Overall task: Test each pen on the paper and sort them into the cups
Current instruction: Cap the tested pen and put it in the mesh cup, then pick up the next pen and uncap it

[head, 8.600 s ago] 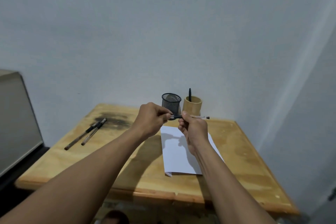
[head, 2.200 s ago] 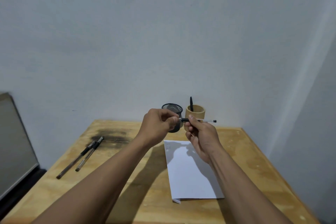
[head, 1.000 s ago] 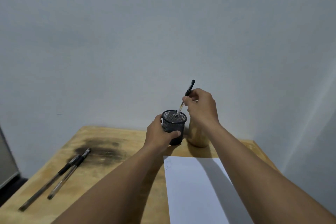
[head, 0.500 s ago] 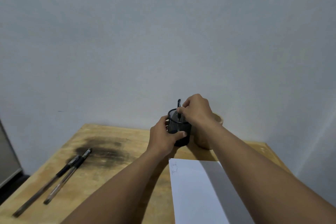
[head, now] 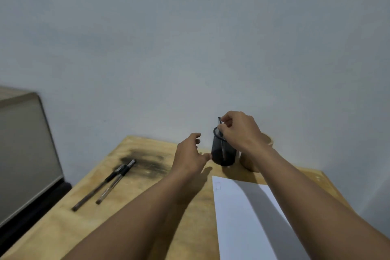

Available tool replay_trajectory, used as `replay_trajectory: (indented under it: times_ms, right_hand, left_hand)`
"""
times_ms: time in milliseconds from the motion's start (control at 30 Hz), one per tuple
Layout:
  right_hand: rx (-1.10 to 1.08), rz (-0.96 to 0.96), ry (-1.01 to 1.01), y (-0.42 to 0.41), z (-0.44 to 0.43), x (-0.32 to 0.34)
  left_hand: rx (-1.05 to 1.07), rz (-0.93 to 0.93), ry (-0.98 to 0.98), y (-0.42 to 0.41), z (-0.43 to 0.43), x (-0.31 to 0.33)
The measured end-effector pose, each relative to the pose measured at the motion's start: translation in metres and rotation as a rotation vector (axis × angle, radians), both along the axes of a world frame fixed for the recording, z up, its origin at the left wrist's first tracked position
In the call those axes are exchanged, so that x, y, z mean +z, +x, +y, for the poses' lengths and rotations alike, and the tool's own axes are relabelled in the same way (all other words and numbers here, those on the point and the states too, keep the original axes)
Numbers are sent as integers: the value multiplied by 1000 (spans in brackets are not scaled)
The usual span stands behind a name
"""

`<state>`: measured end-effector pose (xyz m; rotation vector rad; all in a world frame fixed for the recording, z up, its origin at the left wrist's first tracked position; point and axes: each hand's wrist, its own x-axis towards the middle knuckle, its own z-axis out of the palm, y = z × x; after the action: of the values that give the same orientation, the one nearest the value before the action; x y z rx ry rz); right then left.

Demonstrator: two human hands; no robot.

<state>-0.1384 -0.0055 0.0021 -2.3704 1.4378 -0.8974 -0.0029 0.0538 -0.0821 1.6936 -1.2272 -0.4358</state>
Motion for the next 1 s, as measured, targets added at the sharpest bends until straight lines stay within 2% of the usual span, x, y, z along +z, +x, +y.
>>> replay_trajectory:
  times_ms: [100,267,433,700,1000]
  right_hand:
    - [94,31,7,16,16,-1]
    - [305,103,48,61,49,-19]
    - [501,265,84,110,89,-52]
    - [648,326,19,153,113,-88]
    - [702,361,-57,154,98,-112]
  left_hand:
    - [98,-168,-2,24,46,6]
    - [267,-323,-1,58,123,5]
    - [399,-396,55,85,175,-8]
    - [500,-503,183,95,199,-30]
    - [540,-571,259,87,194,-36]
